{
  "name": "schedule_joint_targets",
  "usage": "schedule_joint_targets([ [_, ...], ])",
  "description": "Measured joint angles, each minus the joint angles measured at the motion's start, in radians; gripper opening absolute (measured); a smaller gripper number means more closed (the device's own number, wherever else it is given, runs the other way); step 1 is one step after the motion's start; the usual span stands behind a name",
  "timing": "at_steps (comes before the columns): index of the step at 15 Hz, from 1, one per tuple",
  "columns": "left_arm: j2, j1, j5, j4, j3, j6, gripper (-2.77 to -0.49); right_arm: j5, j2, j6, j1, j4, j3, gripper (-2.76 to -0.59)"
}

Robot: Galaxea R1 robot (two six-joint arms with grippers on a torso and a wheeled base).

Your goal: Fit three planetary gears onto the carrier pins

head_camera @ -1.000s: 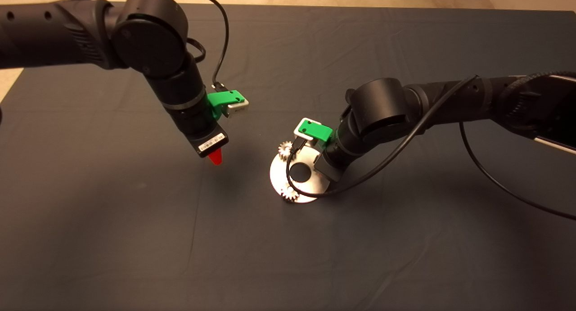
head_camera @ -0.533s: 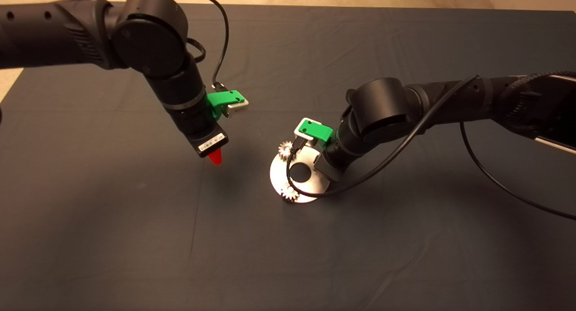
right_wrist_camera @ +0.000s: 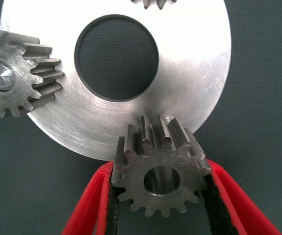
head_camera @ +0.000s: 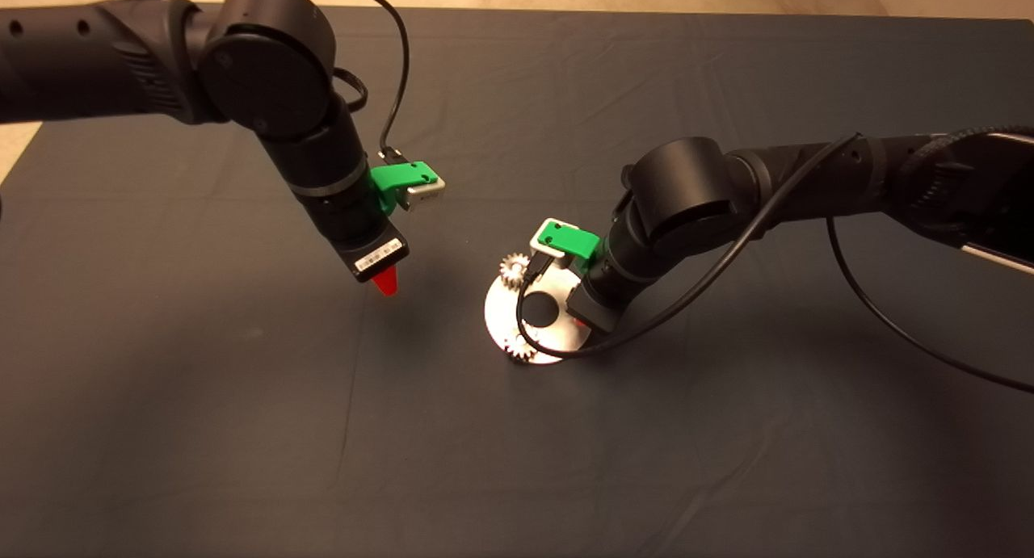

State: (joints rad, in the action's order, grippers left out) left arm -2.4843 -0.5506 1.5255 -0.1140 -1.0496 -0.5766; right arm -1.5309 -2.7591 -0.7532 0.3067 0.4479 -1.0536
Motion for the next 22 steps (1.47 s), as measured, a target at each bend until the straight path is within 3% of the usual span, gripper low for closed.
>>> schedule_joint_targets([
  [11, 0.002, -0.007, 0.0, 0.002, 0.0, 0.0, -1.8, -0.002, 0.004, 0.001, 0.013, -0.012, -0.004, -2.35],
  [22, 0.003, -0.007, 0.0, 0.014, 0.0, 0.0, -1.8, -0.002, 0.002, 0.046, 0.012, -0.001, -0.044, -2.34],
])
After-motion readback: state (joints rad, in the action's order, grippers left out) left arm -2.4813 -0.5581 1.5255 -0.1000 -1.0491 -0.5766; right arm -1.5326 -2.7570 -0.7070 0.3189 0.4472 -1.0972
